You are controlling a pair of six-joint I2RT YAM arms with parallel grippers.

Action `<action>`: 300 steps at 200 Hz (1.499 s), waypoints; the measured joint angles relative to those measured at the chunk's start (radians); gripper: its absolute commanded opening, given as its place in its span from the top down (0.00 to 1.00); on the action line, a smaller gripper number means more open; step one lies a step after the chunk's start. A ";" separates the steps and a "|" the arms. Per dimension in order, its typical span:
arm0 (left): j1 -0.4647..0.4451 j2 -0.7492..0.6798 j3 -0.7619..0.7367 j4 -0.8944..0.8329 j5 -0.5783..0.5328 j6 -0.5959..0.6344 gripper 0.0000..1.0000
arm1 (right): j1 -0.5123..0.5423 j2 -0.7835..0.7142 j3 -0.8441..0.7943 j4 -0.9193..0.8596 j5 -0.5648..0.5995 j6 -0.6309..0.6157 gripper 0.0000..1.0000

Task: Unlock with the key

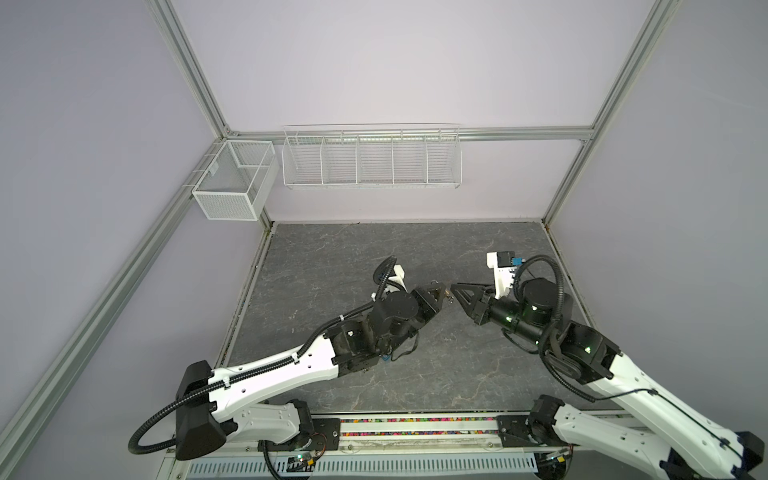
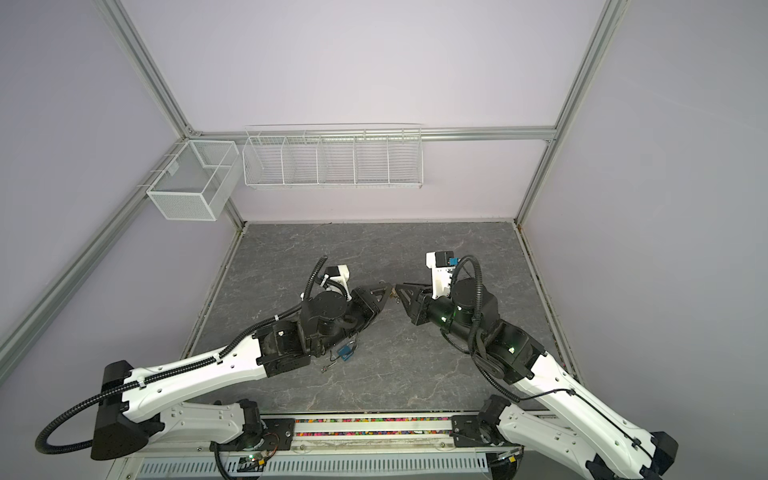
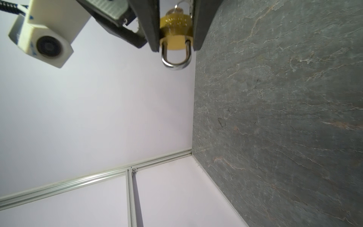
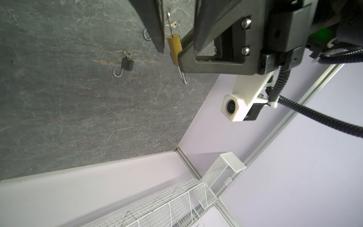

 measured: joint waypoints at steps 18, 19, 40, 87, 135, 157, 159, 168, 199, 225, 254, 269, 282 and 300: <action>0.003 -0.014 -0.006 -0.023 -0.019 0.018 1.00 | 0.000 -0.014 0.000 -0.026 0.018 -0.019 0.50; 0.004 -0.016 -0.005 -0.025 -0.021 0.020 1.00 | 0.000 -0.015 0.001 -0.031 0.019 -0.026 0.49; 0.005 -0.035 -0.006 -0.061 -0.048 0.058 1.00 | 0.001 -0.037 0.016 -0.092 0.043 -0.059 0.39; 0.008 -0.077 -0.055 -0.132 -0.105 0.221 1.00 | 0.001 -0.046 0.146 -0.275 0.095 -0.122 0.20; -0.004 -0.071 -0.164 -0.101 -0.117 0.510 1.00 | 0.001 0.031 0.285 -0.502 0.146 -0.132 0.06; -0.033 -0.045 -0.200 -0.026 -0.120 0.675 1.00 | 0.001 0.093 0.334 -0.586 0.143 -0.129 0.02; -0.035 -0.042 -0.202 -0.018 -0.122 0.689 1.00 | 0.001 0.099 0.338 -0.594 0.142 -0.128 0.02; -0.047 -0.030 -0.212 0.024 -0.129 0.749 1.00 | 0.001 0.122 0.353 -0.622 0.137 -0.129 0.00; -0.078 -0.003 -0.275 0.208 -0.145 0.936 1.00 | 0.001 0.201 0.401 -0.698 0.115 -0.129 0.02; -0.092 0.032 -0.330 0.347 -0.148 1.054 1.00 | 0.001 0.263 0.436 -0.728 0.097 -0.129 0.04; -0.105 0.084 -0.340 0.450 -0.149 1.148 1.00 | 0.001 0.324 0.465 -0.742 0.078 -0.129 0.05; -0.113 0.105 -0.340 0.492 -0.152 1.181 1.00 | 0.001 0.353 0.471 -0.749 0.078 -0.129 0.05; -0.119 0.119 -0.340 0.523 -0.156 1.203 1.00 | 0.001 0.378 0.479 -0.757 0.079 -0.129 0.05; -0.124 0.129 -0.341 0.555 -0.161 1.221 1.00 | 0.001 0.406 0.482 -0.763 0.084 -0.129 0.06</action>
